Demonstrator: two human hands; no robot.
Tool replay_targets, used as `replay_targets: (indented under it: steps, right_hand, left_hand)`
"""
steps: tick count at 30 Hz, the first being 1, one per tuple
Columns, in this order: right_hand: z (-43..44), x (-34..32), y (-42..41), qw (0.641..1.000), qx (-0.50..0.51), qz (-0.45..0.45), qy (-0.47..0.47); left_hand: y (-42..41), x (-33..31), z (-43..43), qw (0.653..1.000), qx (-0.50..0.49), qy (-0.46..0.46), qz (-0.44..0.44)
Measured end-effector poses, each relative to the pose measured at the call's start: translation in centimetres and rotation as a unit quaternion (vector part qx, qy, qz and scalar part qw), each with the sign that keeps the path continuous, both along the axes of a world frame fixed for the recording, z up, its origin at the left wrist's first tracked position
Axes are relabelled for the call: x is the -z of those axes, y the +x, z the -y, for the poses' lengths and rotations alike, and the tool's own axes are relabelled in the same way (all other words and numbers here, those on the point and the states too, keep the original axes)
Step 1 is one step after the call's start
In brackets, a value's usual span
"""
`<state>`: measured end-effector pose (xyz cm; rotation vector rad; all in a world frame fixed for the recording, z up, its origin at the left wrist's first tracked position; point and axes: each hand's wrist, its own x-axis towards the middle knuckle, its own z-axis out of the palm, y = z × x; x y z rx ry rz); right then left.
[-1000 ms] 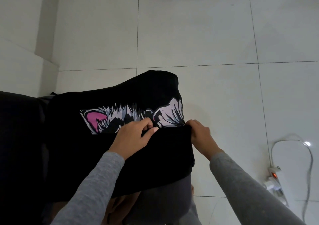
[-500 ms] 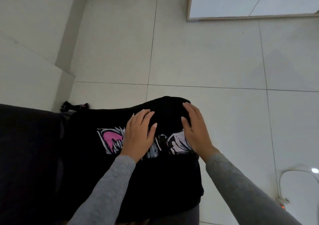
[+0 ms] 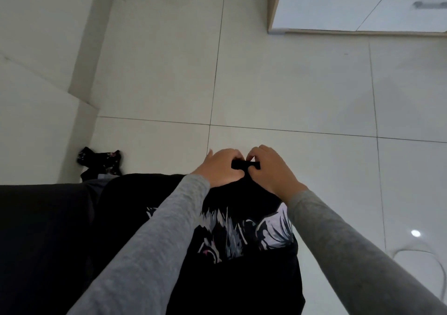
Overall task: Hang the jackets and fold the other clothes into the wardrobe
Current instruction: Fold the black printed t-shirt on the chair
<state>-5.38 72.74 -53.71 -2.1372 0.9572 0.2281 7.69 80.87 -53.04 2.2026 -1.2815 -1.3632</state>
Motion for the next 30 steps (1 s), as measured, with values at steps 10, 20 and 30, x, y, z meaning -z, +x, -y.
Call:
replay_targets:
  steps: [10,20,30]
  right_hand:
    - [1.0,0.1,-2.1,0.998,-0.019,-0.056,-0.038]
    - [-0.7,0.9,-5.5,0.966,0.057,-0.212,-0.133]
    - [-2.3,2.8,-8.4,0.927,0.361,-0.102,-0.032]
  left_hand:
    - [7.1,-0.1,-3.9,0.954,0.194,0.006,0.227]
    - [8.9,-0.7,-7.7,0.89,0.148,0.12,0.414]
    - [11.2,-1.6,-11.3,0.947,0.095,-0.073,0.298]
